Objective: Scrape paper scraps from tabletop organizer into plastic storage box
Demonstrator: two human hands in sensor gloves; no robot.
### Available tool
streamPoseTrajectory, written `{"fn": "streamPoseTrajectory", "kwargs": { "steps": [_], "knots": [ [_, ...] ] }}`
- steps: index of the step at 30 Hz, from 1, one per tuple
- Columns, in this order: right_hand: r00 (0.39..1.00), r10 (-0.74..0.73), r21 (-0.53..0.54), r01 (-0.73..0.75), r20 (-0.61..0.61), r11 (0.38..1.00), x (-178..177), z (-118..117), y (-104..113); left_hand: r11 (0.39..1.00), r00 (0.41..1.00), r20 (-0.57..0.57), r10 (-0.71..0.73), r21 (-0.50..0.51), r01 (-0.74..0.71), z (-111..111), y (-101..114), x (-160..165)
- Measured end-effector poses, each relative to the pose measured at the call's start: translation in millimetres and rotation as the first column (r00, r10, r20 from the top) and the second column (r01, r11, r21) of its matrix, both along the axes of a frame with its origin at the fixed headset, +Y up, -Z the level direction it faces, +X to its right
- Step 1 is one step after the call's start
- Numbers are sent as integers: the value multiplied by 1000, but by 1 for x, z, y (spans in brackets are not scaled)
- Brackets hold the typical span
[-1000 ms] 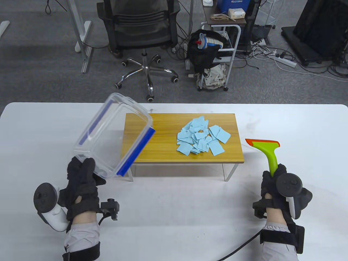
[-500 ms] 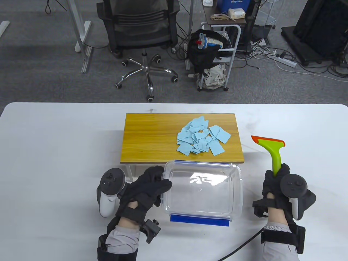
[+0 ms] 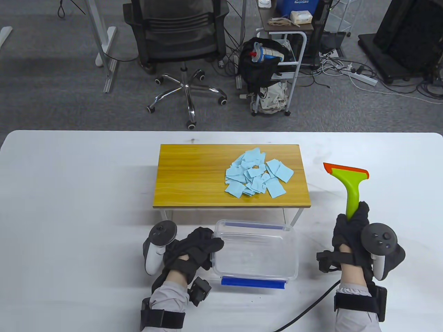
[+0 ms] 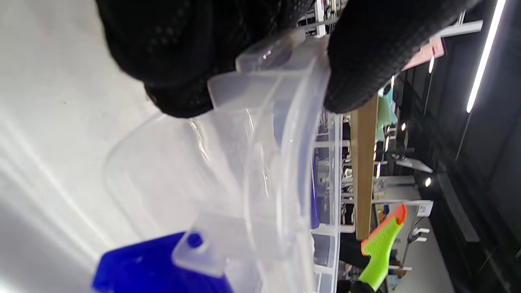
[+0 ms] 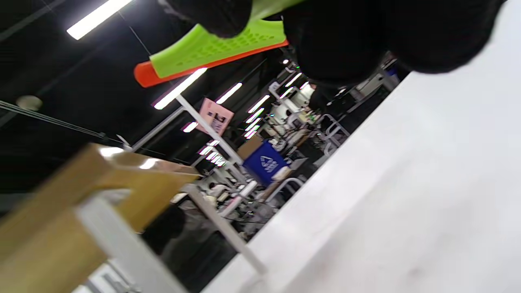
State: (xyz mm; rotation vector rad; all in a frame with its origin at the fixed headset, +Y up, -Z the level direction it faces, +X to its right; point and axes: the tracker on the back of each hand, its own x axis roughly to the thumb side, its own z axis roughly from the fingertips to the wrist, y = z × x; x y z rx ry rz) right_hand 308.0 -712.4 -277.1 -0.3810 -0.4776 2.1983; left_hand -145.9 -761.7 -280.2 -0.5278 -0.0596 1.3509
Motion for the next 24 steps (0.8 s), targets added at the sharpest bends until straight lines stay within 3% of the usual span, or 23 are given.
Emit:
{"fn": "streamPoseTrajectory", "kwargs": {
  "steps": [6, 11, 16, 19, 24],
  "knots": [
    [991, 28, 122, -12, -131, 992, -28, 2, 51, 998, 992, -111, 56, 14, -55, -3, -10, -5],
    [990, 79, 221, -52, -114, 974, -54, 3, 55, 998, 986, -165, 9, 60, 1, -1, -14, -5],
    [956, 279, 123, -268, -86, 956, -68, -2, 46, 996, 984, -179, 4, 90, 12, -2, -17, 3],
    [946, 297, 51, -292, -127, 955, -70, -6, 43, 995, 985, -174, 17, 96, -1, -1, -18, 6],
    [947, 282, -32, -290, -155, 956, -68, 1, 58, 996, 983, -180, 25, 87, -9, 1, -19, 8]
  ]
}}
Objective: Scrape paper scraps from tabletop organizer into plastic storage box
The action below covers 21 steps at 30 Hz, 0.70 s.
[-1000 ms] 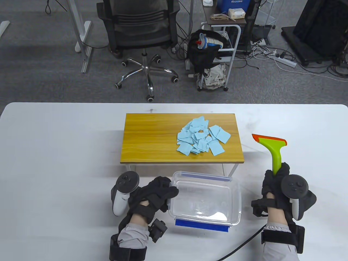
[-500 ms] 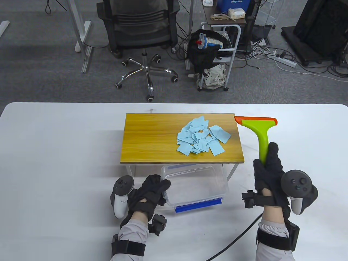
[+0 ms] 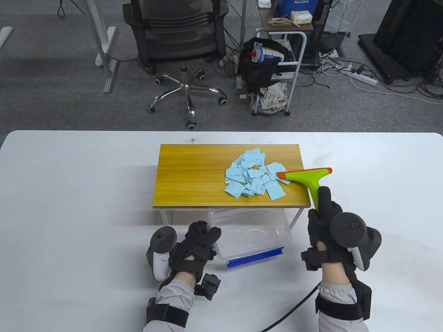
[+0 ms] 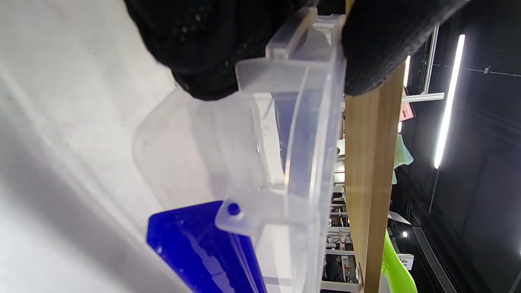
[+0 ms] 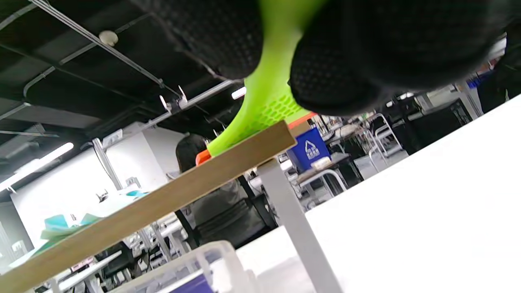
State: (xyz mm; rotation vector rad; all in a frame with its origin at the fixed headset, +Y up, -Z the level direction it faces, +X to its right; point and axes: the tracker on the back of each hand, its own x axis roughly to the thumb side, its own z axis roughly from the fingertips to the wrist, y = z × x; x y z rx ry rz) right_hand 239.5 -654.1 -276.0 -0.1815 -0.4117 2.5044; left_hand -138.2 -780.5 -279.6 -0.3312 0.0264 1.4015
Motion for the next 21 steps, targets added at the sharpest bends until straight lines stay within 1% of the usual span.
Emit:
{"fn": "streamPoseTrajectory", "kwargs": {
  "steps": [5, 7, 14, 21],
  "knots": [
    [1000, 7, -77, -9, -28, 997, -2, 10, 17, 1000, 1000, -4, 26, -14, -26, 2, 0, 1],
    [999, 9, -92, -12, -39, 996, -2, 14, 23, 999, 999, -7, 40, -18, -40, 3, 1, 0],
    [997, 20, -125, -30, -80, 992, -4, 24, 35, 999, 999, -21, 43, -5, -43, 4, 2, -2],
    [993, 24, -137, -40, -114, 990, -5, 31, 42, 998, 998, -38, 57, -3, -57, 5, 2, -5]
  ]
}}
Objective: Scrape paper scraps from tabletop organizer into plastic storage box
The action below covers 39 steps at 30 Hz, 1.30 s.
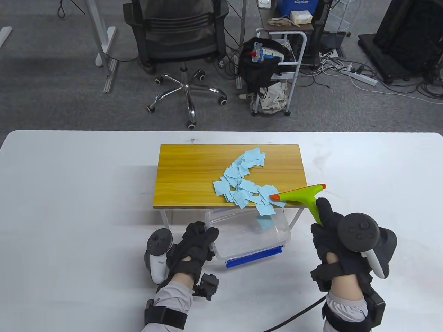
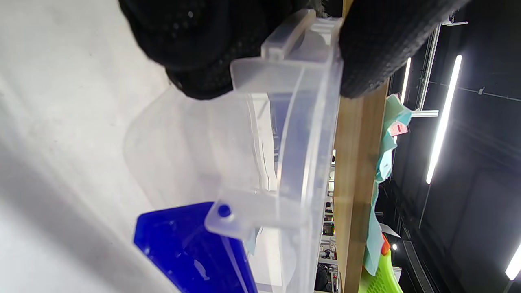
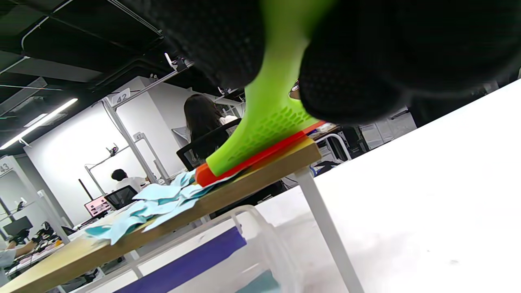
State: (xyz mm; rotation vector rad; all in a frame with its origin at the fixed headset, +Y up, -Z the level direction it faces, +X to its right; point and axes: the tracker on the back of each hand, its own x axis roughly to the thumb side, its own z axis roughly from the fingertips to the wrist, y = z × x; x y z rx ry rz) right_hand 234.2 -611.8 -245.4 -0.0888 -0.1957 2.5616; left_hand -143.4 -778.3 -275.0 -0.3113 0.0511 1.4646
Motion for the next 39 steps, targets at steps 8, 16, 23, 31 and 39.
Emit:
{"fn": "streamPoseTrajectory", "kwargs": {
  "steps": [8, 16, 23, 31, 39],
  "knots": [
    [999, 5, 27, -4, -38, 1000, -3, 12, 12, 1000, 1000, -17, 5, 3, -5, 0, 0, -2],
    [988, -52, 140, 72, -144, 987, -23, 13, 12, 1000, 999, -32, 2, 1, -2, 1, 0, -5],
    [969, -43, 132, 77, -242, 988, -63, -13, -27, 1000, 999, -34, 7, -2, -7, 1, 0, -7],
    [966, -44, 9, 48, -255, 999, -61, -8, -20, 1000, 999, -37, 23, 1, -23, 1, 2, -11],
    [962, -28, -10, 26, -272, 1000, -55, 4, -4, 1000, 999, -38, 30, 1, -30, 1, 2, -12]
  ]
}}
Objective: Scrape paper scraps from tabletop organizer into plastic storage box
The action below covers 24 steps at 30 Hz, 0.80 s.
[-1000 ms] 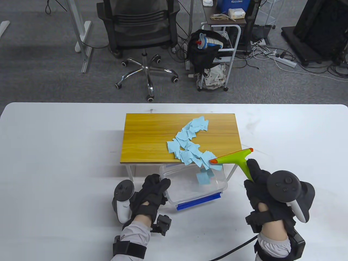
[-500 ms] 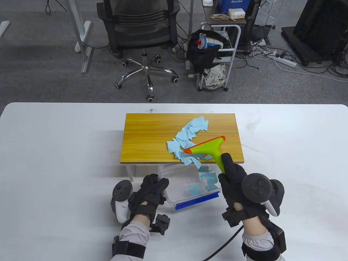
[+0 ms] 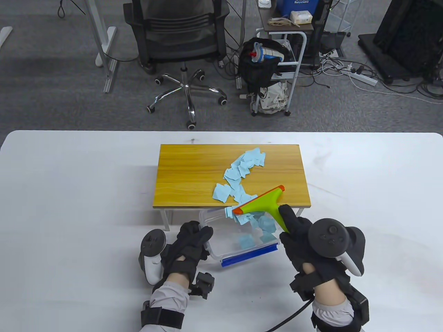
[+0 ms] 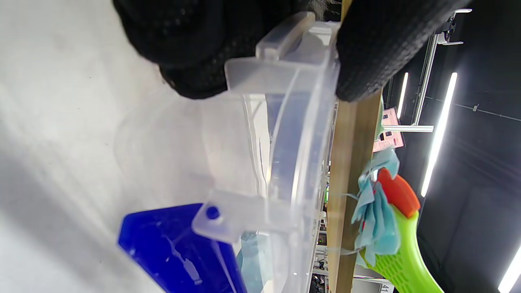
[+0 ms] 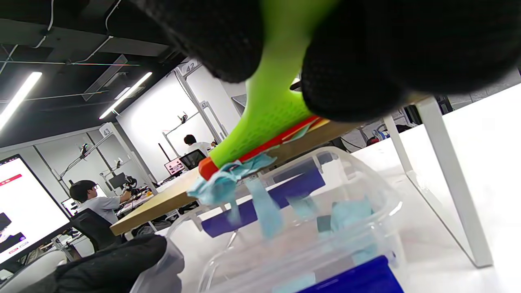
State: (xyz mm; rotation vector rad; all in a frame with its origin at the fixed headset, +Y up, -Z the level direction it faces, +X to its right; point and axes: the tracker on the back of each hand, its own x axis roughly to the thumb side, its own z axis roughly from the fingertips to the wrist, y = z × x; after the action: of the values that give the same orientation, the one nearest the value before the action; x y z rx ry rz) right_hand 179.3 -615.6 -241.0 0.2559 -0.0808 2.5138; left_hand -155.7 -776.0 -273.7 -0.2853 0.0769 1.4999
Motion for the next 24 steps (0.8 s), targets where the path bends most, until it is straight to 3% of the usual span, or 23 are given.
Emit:
{"fn": "streamPoseTrajectory", "kwargs": {
  "steps": [8, 11, 18, 22, 24],
  "knots": [
    [999, -35, 100, 32, 28, 994, 12, 15, 20, 1000, 1000, 1, 16, -6, -16, 1, 1, -3],
    [994, -78, 144, 67, 72, 987, 9, 4, 24, 1000, 1000, 5, 25, -9, -25, 0, 3, -5],
    [997, 27, 112, -35, 76, 993, -27, -79, 37, 999, 1000, 6, 29, -16, -28, 0, 3, -9],
    [987, 23, 14, -26, 160, 1000, -42, -131, 32, 999, 999, 13, 33, -15, -32, -1, 4, -10],
    [978, 69, -34, -64, 195, 997, -49, -143, 29, 999, 999, 13, 31, -15, -31, -1, 4, -10]
  ]
}}
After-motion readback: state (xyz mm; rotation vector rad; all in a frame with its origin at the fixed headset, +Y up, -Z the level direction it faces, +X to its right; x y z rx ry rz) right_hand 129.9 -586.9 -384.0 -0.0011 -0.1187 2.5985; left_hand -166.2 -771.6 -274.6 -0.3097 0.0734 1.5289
